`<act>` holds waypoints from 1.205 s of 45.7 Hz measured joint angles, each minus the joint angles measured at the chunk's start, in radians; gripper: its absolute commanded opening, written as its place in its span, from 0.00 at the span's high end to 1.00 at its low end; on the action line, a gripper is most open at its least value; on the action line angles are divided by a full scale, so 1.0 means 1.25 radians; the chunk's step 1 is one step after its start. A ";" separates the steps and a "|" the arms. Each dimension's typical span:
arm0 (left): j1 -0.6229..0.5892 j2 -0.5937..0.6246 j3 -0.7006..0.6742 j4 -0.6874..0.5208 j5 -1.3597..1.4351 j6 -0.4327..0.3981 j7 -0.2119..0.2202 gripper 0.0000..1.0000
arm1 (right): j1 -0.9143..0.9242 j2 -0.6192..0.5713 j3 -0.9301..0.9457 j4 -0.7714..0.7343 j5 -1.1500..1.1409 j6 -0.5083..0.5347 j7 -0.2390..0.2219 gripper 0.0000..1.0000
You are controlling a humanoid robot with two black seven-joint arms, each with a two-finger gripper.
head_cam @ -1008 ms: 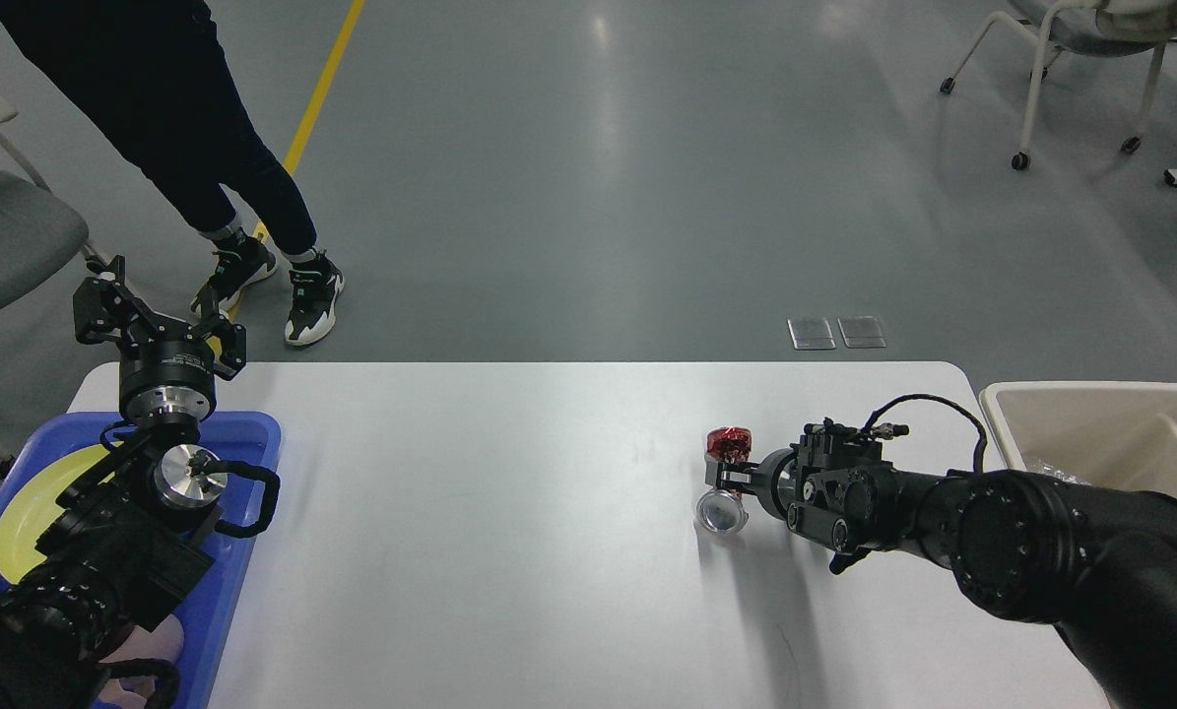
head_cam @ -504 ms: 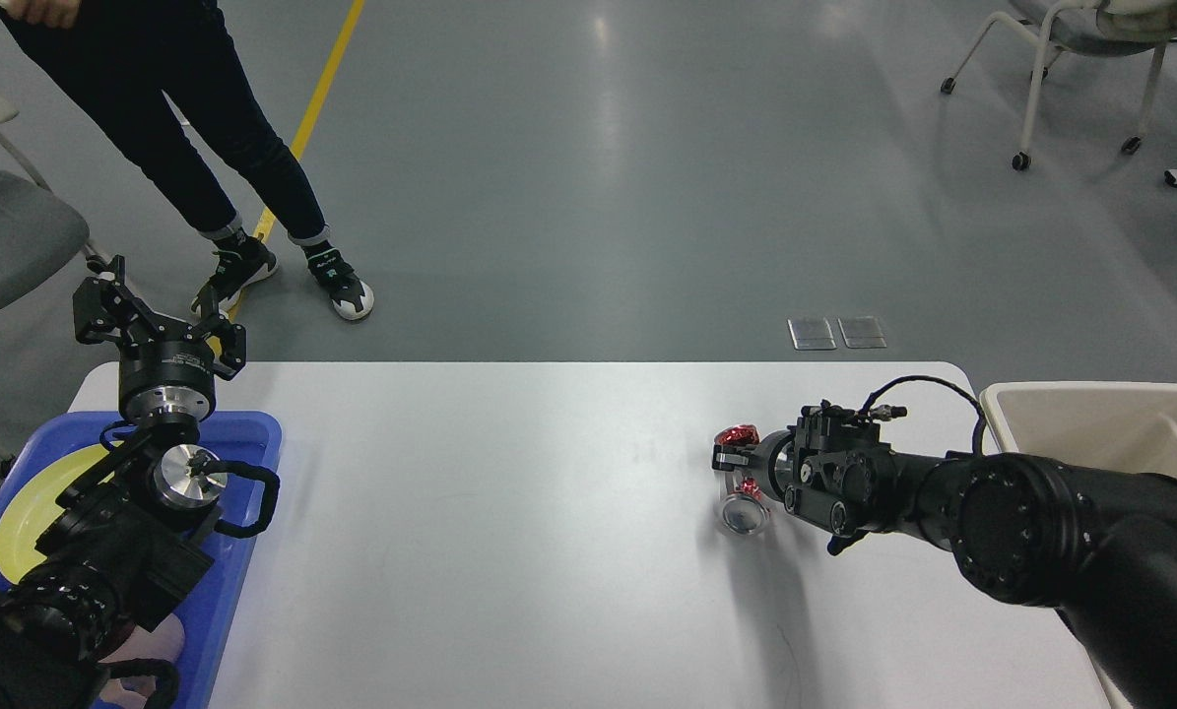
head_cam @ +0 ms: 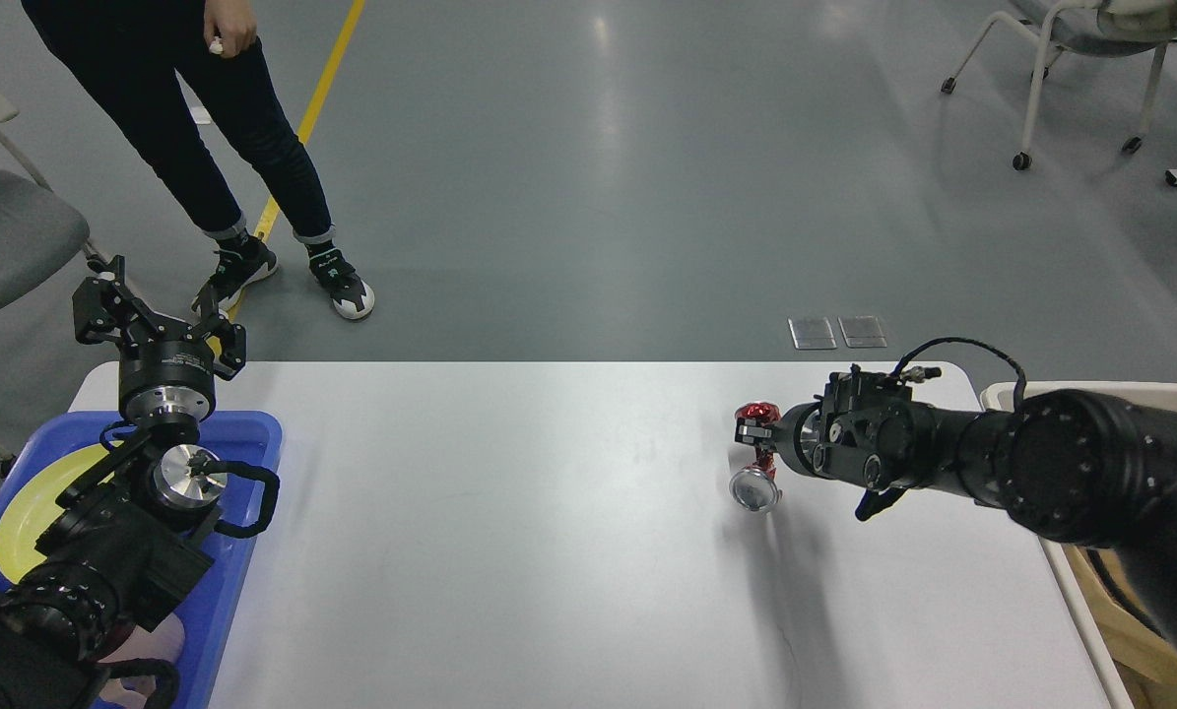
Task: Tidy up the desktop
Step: 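Lift the red can and drop it into the white bin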
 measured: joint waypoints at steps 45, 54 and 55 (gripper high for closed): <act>0.000 0.000 0.000 0.000 0.000 0.000 0.000 0.03 | 0.158 -0.632 0.101 0.094 0.002 0.117 0.004 1.00; 0.000 0.000 0.000 0.000 0.000 0.000 0.000 0.03 | -0.089 -0.647 0.170 -0.043 0.002 0.057 0.006 1.00; 0.000 0.000 0.000 0.000 0.000 0.000 0.000 0.03 | -0.111 -0.646 0.183 -0.055 0.002 0.055 0.006 0.96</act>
